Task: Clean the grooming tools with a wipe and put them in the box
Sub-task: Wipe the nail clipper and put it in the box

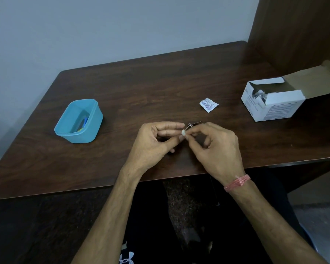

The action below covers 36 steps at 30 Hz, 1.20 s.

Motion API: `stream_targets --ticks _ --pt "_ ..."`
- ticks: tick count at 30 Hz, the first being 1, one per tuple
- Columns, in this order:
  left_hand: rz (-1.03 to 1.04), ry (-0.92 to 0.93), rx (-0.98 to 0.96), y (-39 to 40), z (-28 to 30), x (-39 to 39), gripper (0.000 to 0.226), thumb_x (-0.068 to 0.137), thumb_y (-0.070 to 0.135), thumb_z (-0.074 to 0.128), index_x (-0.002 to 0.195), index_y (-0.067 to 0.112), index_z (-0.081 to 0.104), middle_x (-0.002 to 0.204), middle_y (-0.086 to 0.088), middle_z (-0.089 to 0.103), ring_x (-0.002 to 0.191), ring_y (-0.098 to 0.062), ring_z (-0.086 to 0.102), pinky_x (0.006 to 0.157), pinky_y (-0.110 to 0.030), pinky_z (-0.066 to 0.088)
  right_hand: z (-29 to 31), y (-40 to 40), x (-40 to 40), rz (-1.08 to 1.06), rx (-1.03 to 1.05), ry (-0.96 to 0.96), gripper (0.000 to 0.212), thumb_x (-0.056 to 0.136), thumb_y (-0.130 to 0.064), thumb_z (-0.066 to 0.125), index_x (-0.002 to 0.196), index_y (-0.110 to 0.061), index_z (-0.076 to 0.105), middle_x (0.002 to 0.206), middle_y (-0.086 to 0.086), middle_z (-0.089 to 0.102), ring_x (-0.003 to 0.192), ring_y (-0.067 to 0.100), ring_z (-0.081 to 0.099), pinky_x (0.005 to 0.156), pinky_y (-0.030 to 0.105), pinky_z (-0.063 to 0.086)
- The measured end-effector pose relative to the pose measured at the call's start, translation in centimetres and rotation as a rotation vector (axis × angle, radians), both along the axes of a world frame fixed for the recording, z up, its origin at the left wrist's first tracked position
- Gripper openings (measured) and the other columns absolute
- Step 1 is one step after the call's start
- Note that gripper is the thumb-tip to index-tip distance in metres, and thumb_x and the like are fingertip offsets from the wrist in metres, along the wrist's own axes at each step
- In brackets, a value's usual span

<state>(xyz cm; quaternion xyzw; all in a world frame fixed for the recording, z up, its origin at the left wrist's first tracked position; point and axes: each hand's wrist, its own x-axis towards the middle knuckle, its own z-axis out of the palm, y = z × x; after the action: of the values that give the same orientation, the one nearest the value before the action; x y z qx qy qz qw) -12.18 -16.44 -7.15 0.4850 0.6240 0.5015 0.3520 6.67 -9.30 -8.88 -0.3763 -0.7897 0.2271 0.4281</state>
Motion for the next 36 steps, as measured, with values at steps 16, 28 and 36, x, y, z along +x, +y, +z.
stream_targets --ticks 16,28,36 --pt "-0.031 -0.058 0.043 -0.33 0.49 -0.26 0.017 0.100 0.012 0.083 0.117 0.014 0.085 0.105 -0.004 0.087 0.101 -0.022 0.084 0.066 -0.026 0.063 -0.06 -0.09 0.01 0.011 0.026 0.050 0.011 0.093 -0.021 0.084 0.100 -0.028 0.080 0.097 -0.016 0.074 0.053 0.015 0.056 0.063 0.029 0.053" --pt "0.027 -0.139 0.055 -0.36 0.89 -0.10 0.036 0.083 0.011 0.095 0.118 0.011 0.084 0.098 -0.010 0.086 0.087 -0.024 0.081 0.065 -0.025 0.065 0.01 -0.32 0.09 0.041 0.051 0.064 0.012 0.095 -0.020 0.082 0.104 -0.028 0.079 0.100 -0.018 0.072 0.056 0.016 0.055 0.062 0.030 0.054" --pt "0.001 -0.099 0.096 -0.35 0.51 -0.34 0.026 0.088 0.010 0.092 0.114 0.009 0.085 0.104 -0.010 0.086 0.091 -0.020 0.080 0.066 -0.026 0.065 0.09 -0.27 0.04 0.071 0.039 0.080 0.011 0.098 -0.019 0.082 0.106 -0.026 0.081 0.101 -0.017 0.073 0.063 0.014 0.057 0.063 0.020 0.048"
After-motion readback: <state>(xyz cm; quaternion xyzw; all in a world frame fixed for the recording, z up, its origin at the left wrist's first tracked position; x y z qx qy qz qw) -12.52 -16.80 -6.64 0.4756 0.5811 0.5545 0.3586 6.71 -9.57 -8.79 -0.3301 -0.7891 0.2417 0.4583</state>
